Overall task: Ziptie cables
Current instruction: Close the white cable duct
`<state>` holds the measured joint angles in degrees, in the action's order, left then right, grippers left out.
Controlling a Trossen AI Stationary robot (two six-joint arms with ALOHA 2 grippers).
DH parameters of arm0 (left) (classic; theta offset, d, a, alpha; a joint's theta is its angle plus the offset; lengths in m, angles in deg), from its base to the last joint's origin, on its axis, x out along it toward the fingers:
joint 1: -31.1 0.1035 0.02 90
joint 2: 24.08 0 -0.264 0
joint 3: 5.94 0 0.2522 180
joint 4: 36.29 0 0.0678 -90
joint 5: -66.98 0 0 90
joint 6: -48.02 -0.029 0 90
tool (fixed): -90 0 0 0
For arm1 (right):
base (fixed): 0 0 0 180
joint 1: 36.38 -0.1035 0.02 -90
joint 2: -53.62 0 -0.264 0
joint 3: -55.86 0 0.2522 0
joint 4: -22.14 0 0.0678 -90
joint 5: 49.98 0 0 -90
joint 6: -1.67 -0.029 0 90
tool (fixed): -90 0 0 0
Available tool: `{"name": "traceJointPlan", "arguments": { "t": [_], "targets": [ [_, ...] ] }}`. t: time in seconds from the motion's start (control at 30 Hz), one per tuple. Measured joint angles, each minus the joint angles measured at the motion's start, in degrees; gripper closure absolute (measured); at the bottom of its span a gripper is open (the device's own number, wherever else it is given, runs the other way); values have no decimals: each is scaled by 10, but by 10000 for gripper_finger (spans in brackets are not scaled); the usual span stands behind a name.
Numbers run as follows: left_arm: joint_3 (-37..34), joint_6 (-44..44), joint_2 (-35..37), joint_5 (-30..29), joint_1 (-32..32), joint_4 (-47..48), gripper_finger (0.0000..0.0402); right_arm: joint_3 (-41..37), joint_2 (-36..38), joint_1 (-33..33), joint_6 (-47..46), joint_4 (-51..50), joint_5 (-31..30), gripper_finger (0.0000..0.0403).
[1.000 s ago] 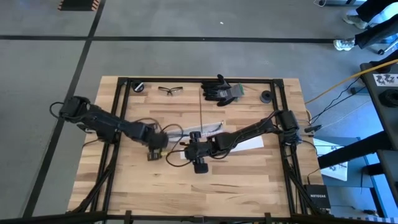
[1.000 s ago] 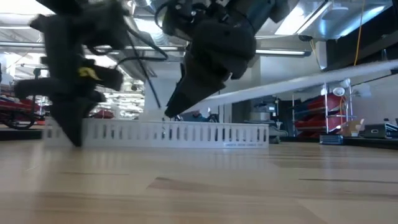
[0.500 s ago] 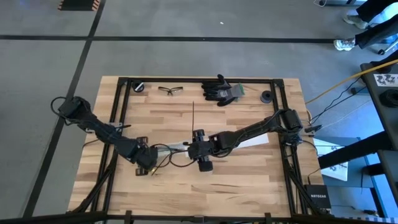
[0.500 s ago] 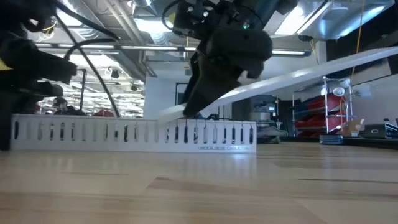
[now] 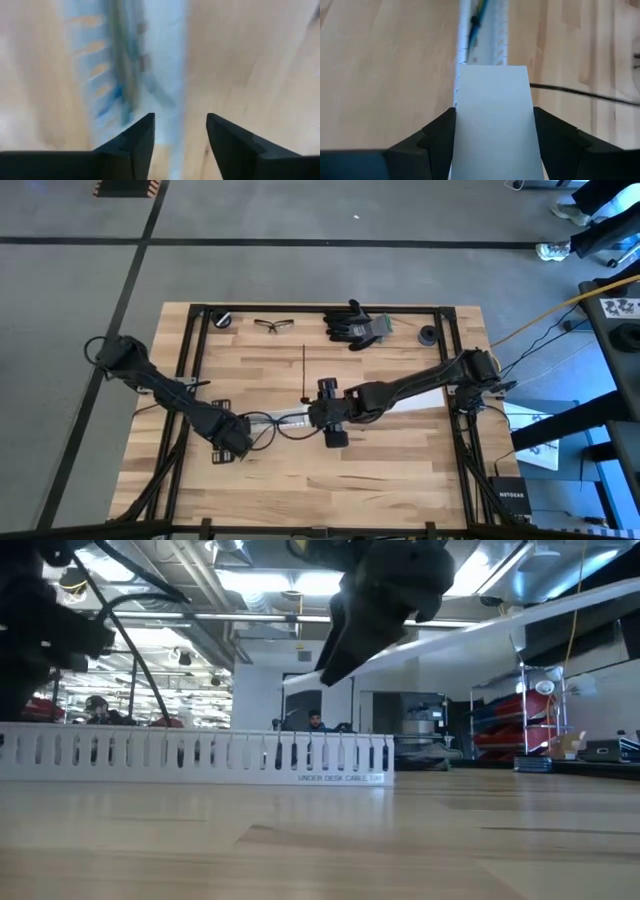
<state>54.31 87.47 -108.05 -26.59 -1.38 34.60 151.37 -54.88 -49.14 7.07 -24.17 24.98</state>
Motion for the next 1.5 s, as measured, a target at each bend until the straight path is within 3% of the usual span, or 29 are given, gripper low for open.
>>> {"name": "traceJointPlan", "arguments": {
  "t": [0.2,0.47,0.63,0.9,1.1,1.37,1.5],
  "targets": [
    [29,14,43,-43,-17,42,218,-14,6,5,-11,-7,8,189],
    [30,55,159,-137,-39,41,230,-47,6,5,-21,-33,34,189],
    [30,48,231,-224,-35,-2,237,-48,34,10,-20,-56,37,189],
    [31,-59,293,-349,7,-162,232,-152,106,41,-37,52,83,189],
    [25,-193,252,-307,87,-313,205,-225,140,46,-43,127,101,189],
    [24,-262,112,-162,191,-463,128,-265,139,45,-41,144,112,189],
    [24,-289,35,-153,205,-530,114,-268,149,45,-37,150,112,189]
  ]
}}
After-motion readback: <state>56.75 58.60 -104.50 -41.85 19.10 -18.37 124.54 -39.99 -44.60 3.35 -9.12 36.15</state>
